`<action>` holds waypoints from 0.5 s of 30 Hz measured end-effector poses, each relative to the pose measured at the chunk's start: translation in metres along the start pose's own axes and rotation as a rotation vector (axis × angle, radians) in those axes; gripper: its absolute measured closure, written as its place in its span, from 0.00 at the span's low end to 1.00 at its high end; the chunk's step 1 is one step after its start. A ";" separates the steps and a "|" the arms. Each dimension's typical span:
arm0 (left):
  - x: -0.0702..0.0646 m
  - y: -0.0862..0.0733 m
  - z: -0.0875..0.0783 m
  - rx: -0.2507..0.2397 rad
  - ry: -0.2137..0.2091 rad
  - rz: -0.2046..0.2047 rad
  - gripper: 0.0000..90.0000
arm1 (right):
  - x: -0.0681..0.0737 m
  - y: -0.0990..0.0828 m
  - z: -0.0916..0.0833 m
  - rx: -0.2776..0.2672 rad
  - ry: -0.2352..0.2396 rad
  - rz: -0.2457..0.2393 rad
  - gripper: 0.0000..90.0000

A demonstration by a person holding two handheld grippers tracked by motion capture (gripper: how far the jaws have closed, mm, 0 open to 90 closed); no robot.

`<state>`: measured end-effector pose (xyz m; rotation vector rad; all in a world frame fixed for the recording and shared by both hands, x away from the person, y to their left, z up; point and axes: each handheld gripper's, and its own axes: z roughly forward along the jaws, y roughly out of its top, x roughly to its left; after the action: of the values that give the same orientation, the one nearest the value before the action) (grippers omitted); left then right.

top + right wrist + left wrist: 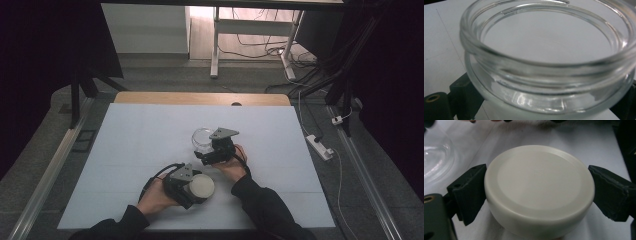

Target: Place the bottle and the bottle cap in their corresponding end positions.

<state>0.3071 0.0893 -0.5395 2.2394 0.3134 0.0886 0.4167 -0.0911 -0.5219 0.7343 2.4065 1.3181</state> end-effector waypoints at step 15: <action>0.001 0.001 0.004 0.070 0.016 -0.024 0.09 | 0.003 0.001 0.003 -0.014 -0.020 0.010 0.05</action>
<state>0.3094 0.0854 -0.5414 2.3051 0.3568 0.0841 0.4159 -0.0863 -0.5225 0.7534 2.3787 1.3241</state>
